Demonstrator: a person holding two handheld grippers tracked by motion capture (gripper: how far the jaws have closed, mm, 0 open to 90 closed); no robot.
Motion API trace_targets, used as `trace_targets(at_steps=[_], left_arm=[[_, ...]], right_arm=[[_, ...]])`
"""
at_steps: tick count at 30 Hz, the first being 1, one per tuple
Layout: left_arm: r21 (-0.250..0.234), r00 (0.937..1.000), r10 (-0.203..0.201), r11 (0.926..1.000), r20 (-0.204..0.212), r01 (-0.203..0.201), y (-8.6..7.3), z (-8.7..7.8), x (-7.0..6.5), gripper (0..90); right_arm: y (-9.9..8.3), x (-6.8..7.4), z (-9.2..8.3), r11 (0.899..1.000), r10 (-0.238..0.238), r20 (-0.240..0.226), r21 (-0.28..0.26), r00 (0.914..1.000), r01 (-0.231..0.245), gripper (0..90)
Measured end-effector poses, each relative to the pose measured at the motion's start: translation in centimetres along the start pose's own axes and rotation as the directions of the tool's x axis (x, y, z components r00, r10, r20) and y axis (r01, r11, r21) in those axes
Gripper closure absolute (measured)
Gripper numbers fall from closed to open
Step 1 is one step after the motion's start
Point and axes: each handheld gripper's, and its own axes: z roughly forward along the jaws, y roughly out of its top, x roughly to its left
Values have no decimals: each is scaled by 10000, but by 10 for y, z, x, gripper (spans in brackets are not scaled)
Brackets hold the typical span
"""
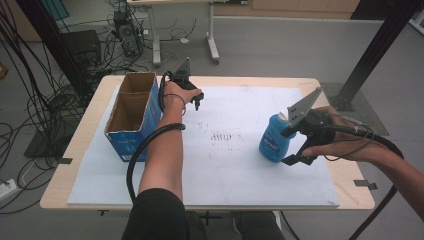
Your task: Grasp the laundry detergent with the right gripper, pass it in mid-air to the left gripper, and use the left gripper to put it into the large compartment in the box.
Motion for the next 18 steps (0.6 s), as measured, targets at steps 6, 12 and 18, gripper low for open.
trace_targets(at_steps=[6,12,18], left_arm=[[-65,10000,-13,10000,18,13,-1,-2,-1,60],[-149,10000,35,9999,4,-35,-1,-4,-1,60],[-152,9999,125,9998,0,-125,-4,-4,-3,61]], right_arm=[[0,4,-4,10000,6,15,29,10000,-6,148],[-2,4,-4,9999,93,124,60,9999,-94,148],[-15,3,-13,9985,548,559,46,9969,-551,148]])
